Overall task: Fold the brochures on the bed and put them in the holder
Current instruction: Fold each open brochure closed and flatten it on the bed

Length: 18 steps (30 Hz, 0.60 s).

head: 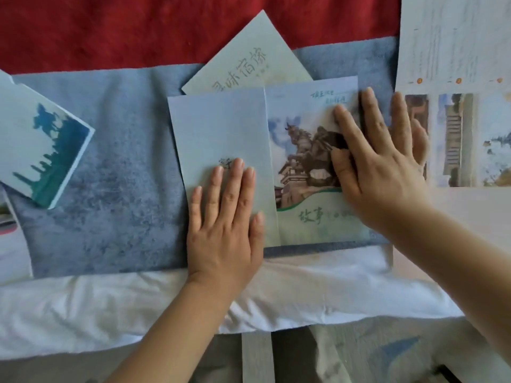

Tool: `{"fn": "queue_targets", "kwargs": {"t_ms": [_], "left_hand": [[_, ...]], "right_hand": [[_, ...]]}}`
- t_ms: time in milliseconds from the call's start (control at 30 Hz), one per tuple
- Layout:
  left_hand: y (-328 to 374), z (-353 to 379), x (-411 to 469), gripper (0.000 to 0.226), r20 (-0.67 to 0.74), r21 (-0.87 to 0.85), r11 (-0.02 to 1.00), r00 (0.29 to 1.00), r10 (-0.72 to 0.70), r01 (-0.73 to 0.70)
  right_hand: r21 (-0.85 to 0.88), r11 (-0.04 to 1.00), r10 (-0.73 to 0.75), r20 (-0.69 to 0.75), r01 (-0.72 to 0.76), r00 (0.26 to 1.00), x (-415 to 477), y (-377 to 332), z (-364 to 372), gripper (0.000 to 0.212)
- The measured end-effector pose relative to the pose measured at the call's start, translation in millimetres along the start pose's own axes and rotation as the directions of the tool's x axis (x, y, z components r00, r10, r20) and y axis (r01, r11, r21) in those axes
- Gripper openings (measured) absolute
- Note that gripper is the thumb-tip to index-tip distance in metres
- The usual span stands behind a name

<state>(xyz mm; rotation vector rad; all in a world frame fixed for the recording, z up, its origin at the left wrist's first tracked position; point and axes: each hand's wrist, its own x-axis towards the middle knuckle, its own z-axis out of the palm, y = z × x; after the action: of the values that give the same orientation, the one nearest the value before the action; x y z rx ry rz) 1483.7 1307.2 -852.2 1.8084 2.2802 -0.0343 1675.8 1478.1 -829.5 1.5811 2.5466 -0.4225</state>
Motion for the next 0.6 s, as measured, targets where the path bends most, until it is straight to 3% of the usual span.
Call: {"fn": "queue_targets", "kwargs": {"t_ms": [167,400,600], "left_hand": [[-67,-2,-23,0.066,-0.021,0.022,1.0,1.0,0.01,-0.01],[-124,-6,-43,0.065,-0.047,0.001,1.0,0.999,-0.006,0.006],[-132,-10,-48,0.079,-0.111,-0.132,0.985,0.985,-0.13,0.115]], "right_hand": [[0.018,0.997,-0.074,0.024,0.074,0.997,-3,-59,19,0.059],[-0.012,0.994,-0.107,-0.052,0.106,0.993,-6,-128,42,0.062],[-0.073,0.996,-0.058,-0.088,0.052,0.994,-5,-151,58,0.07]]}}
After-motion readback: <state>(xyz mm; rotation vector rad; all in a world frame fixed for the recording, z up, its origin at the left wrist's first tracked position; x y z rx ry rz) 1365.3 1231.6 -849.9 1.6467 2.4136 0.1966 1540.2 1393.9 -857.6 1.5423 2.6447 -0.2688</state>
